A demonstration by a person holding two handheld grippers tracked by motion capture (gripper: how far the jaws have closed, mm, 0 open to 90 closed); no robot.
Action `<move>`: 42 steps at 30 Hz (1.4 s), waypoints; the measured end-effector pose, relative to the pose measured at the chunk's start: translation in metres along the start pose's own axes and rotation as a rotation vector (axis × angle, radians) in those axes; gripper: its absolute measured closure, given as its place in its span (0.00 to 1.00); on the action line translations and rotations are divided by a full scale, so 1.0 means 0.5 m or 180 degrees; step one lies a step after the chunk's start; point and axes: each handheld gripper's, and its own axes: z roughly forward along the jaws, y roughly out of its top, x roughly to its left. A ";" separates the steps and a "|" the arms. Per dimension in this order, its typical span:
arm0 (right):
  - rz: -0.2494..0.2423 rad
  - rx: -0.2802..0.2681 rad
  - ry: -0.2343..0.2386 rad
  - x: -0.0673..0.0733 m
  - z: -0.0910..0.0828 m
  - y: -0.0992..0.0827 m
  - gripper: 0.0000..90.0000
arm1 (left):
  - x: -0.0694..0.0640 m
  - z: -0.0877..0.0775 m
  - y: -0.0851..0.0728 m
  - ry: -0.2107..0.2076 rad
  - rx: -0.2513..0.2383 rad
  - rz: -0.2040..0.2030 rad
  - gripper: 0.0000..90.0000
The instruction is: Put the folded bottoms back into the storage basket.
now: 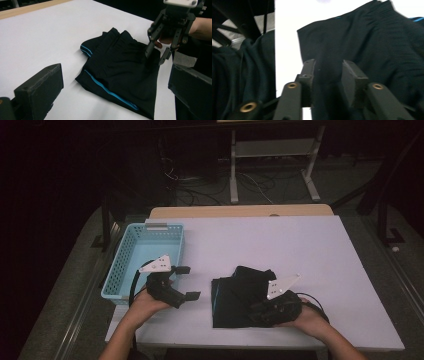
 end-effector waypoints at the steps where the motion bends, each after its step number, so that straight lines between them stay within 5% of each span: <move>1: 0.0050 -0.0045 -0.0022 -0.004 -0.006 -0.001 0.61 | 0.000 0.000 0.000 0.0001 0.0000 -0.0001 0.00; 24: 0.0354 -0.0341 -0.0544 -0.020 -0.070 -0.036 0.05 | 0.001 0.000 0.001 0.0004 0.0001 -0.0013 0.00; 42: 0.0498 -0.0594 -0.0791 -0.012 -0.123 -0.101 0.01 | 0.002 0.001 0.001 0.0012 0.0009 -0.0018 0.00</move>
